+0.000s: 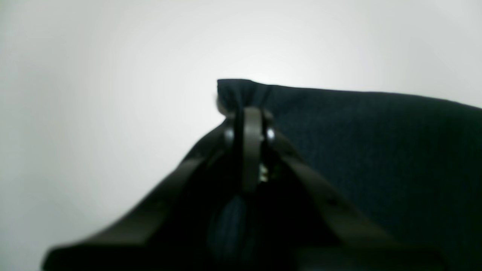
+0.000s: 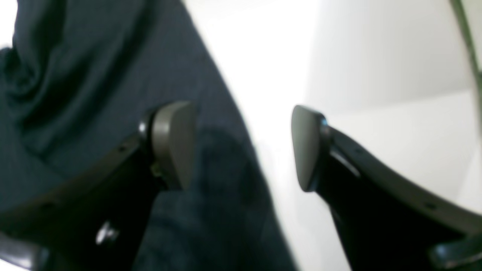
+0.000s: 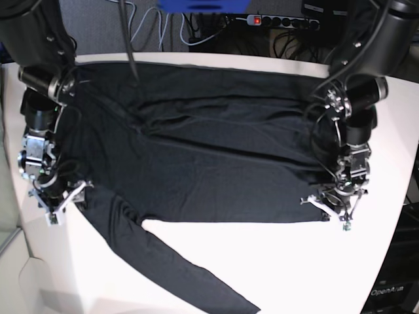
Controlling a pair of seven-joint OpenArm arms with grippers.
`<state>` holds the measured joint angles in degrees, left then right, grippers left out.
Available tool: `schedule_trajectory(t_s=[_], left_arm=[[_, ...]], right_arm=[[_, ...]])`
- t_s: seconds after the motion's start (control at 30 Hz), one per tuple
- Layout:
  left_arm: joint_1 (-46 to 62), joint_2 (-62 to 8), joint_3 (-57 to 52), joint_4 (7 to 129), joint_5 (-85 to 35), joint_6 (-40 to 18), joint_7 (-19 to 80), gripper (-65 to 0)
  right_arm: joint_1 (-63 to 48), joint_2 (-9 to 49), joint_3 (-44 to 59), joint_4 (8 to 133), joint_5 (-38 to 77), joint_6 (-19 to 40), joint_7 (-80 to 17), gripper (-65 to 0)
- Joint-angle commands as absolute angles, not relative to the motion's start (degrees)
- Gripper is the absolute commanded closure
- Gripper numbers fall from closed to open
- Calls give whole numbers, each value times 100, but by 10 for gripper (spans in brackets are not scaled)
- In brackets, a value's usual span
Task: Fold the T-shirt properly
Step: 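Adjust the right gripper's pinch on the shirt side edge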
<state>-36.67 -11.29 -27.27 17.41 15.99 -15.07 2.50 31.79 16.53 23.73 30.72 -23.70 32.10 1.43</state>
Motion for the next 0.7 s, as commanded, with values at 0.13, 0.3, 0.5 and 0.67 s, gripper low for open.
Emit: schedule_trajectory(t_s=[0.13, 0.3, 0.5, 0.67], left_arm=[[-3662, -1156, -2712, 1727, 1692, -1525, 655, 0], [-3653, -1156, -2712, 1727, 1692, -1525, 655, 0], [-3653, -1156, -2712, 1727, 1692, -1525, 655, 0], [-3653, -1156, -2712, 1727, 1701, -1525, 655, 0]], right_arm=[[3231, 1727, 2396, 3134, -2290, 3160, 277, -405], [3169, 1754, 2396, 2791, -2281, 3160, 286, -401], [3134, 1736, 2378, 2712, -2290, 3169, 286, -333], [3134, 1736, 2378, 2730, -2290, 3187, 286, -117]])
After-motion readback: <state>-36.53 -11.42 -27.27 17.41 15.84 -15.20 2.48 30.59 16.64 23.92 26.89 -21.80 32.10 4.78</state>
